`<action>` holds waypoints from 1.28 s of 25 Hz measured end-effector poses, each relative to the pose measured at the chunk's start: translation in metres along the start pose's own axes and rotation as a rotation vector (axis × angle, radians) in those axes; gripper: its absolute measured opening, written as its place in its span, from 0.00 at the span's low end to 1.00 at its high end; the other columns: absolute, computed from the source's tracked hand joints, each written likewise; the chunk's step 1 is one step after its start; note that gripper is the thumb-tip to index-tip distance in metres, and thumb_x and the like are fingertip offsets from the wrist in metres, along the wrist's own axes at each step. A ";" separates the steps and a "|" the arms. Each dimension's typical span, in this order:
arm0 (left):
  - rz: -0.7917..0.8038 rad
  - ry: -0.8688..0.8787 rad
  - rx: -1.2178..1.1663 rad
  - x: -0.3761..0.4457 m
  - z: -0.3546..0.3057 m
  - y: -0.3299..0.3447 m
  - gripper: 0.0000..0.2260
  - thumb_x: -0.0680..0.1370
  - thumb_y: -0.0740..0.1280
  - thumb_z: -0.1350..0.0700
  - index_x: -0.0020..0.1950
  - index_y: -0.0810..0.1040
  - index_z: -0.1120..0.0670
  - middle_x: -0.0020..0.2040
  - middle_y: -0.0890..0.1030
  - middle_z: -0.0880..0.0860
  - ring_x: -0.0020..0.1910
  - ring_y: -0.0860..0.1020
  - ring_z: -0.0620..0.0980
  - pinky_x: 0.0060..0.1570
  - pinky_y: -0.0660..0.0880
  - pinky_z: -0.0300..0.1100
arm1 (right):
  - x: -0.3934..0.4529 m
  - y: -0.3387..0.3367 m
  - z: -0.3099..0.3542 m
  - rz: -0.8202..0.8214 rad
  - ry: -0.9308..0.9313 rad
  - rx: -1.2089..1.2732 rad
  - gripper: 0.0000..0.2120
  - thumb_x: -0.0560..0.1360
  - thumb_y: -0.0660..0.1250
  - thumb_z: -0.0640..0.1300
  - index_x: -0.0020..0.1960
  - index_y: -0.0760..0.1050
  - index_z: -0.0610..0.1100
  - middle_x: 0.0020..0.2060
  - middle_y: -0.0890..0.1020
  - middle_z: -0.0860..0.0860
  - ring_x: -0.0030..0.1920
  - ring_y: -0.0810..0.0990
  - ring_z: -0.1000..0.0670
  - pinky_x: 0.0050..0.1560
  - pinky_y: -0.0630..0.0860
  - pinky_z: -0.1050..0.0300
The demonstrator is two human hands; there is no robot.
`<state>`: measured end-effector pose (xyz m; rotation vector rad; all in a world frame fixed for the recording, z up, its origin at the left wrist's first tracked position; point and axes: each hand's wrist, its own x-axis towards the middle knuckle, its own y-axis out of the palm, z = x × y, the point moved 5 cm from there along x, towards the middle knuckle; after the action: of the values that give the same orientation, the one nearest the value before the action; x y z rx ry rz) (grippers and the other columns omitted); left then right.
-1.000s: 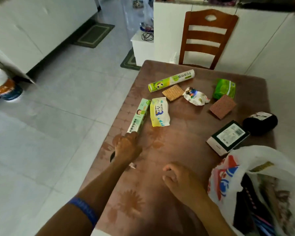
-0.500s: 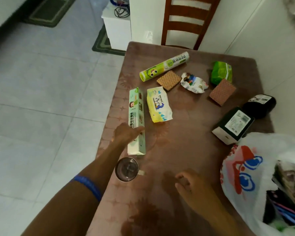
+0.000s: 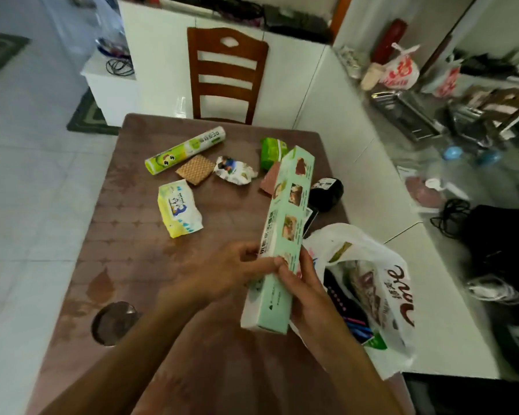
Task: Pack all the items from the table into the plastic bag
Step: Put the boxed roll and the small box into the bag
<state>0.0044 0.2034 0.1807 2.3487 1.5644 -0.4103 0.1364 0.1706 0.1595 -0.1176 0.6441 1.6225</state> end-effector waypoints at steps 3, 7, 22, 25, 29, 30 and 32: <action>-0.017 0.037 0.120 0.021 -0.007 0.064 0.12 0.80 0.60 0.46 0.49 0.81 0.48 0.40 0.83 0.45 0.36 0.81 0.37 0.33 0.75 0.31 | -0.021 -0.066 0.024 -0.090 -0.037 0.071 0.25 0.72 0.70 0.43 0.68 0.71 0.55 0.60 0.82 0.45 0.58 0.81 0.41 0.58 0.77 0.38; -0.419 0.196 0.631 0.054 0.001 0.115 0.12 0.77 0.64 0.42 0.51 0.79 0.49 0.54 0.75 0.46 0.48 0.74 0.37 0.46 0.72 0.38 | -0.055 -0.173 0.060 -0.108 0.052 -0.173 0.18 0.75 0.69 0.39 0.64 0.74 0.47 0.38 0.87 0.53 0.37 0.85 0.56 0.37 0.80 0.64; -0.390 -0.023 0.894 0.079 0.044 0.159 0.32 0.79 0.65 0.49 0.78 0.50 0.46 0.79 0.56 0.50 0.74 0.63 0.54 0.69 0.65 0.51 | 0.000 -0.238 0.041 -0.059 0.160 -0.543 0.17 0.74 0.68 0.54 0.61 0.73 0.56 0.52 0.83 0.50 0.49 0.82 0.48 0.48 0.79 0.50; -0.398 0.002 0.838 0.079 0.044 0.163 0.32 0.78 0.65 0.58 0.77 0.53 0.45 0.78 0.59 0.50 0.72 0.66 0.54 0.65 0.69 0.50 | 0.026 -0.224 0.018 -0.093 0.033 -0.974 0.26 0.74 0.65 0.60 0.67 0.63 0.54 0.59 0.76 0.51 0.52 0.76 0.51 0.47 0.75 0.55; -0.412 0.060 0.730 0.084 0.048 0.156 0.33 0.75 0.67 0.58 0.76 0.57 0.44 0.75 0.66 0.49 0.70 0.69 0.52 0.62 0.74 0.50 | 0.023 -0.223 -0.013 0.017 0.023 -1.171 0.17 0.72 0.67 0.60 0.56 0.72 0.53 0.58 0.79 0.54 0.54 0.79 0.53 0.46 0.77 0.61; -0.418 0.056 0.723 0.084 0.050 0.151 0.33 0.75 0.68 0.57 0.76 0.58 0.44 0.75 0.66 0.49 0.70 0.68 0.52 0.62 0.74 0.51 | 0.022 -0.222 -0.012 0.031 -0.001 -1.206 0.13 0.73 0.67 0.58 0.52 0.75 0.52 0.57 0.81 0.54 0.51 0.81 0.54 0.42 0.76 0.66; -0.432 0.069 0.732 0.084 0.052 0.144 0.31 0.75 0.68 0.56 0.75 0.60 0.44 0.75 0.65 0.48 0.71 0.68 0.51 0.63 0.73 0.50 | 0.023 -0.218 -0.002 -0.017 -0.101 -1.221 0.10 0.76 0.66 0.55 0.47 0.79 0.49 0.54 0.84 0.53 0.45 0.81 0.57 0.33 0.71 0.72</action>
<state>0.1648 0.2013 0.1118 2.4863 2.2502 -1.1826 0.3371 0.1939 0.0746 -0.9090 -0.4982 1.7819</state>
